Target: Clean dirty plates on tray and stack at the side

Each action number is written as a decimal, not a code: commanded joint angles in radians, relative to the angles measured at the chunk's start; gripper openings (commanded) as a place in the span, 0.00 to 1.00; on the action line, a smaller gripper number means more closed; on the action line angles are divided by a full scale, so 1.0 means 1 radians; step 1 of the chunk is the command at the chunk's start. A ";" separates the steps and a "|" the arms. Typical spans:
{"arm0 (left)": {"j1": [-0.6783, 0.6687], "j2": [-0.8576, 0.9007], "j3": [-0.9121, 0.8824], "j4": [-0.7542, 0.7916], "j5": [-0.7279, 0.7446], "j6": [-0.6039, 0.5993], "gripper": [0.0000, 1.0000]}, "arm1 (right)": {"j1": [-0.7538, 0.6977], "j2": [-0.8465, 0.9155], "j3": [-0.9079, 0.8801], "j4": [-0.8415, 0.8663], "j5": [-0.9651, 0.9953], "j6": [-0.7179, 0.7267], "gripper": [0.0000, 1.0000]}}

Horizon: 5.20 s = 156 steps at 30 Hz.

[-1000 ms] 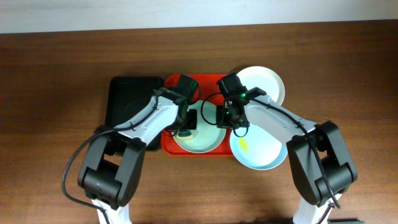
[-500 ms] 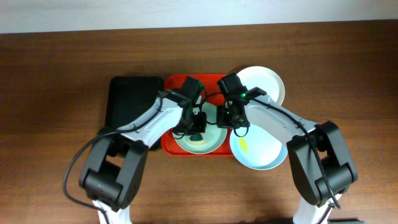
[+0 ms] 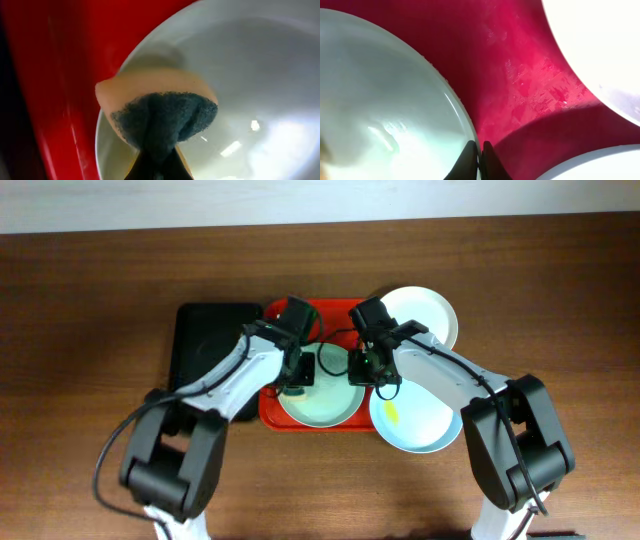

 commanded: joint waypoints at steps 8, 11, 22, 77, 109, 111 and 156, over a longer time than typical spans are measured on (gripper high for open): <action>0.000 0.108 -0.014 -0.007 0.418 0.051 0.00 | 0.006 -0.008 -0.006 0.006 0.002 0.008 0.04; 0.000 0.107 -0.013 0.040 0.541 0.058 0.00 | 0.006 -0.008 -0.006 0.006 0.002 0.008 0.04; 0.097 -0.049 0.039 0.036 0.388 0.106 0.00 | 0.006 -0.008 -0.006 0.007 0.002 0.008 0.25; 0.509 -0.058 -0.045 0.023 -0.033 0.331 0.61 | 0.006 -0.008 -0.006 0.034 0.002 0.008 0.48; 0.760 -0.349 0.003 0.089 -0.052 0.127 0.99 | 0.006 -0.007 -0.023 0.038 0.002 0.008 0.27; 0.760 -0.349 0.003 0.089 -0.052 0.127 0.99 | 0.006 -0.007 -0.029 0.042 0.002 0.009 0.21; 0.760 -0.349 0.003 0.089 -0.052 0.127 0.99 | -0.059 -0.016 0.330 -0.246 -0.211 -0.066 0.04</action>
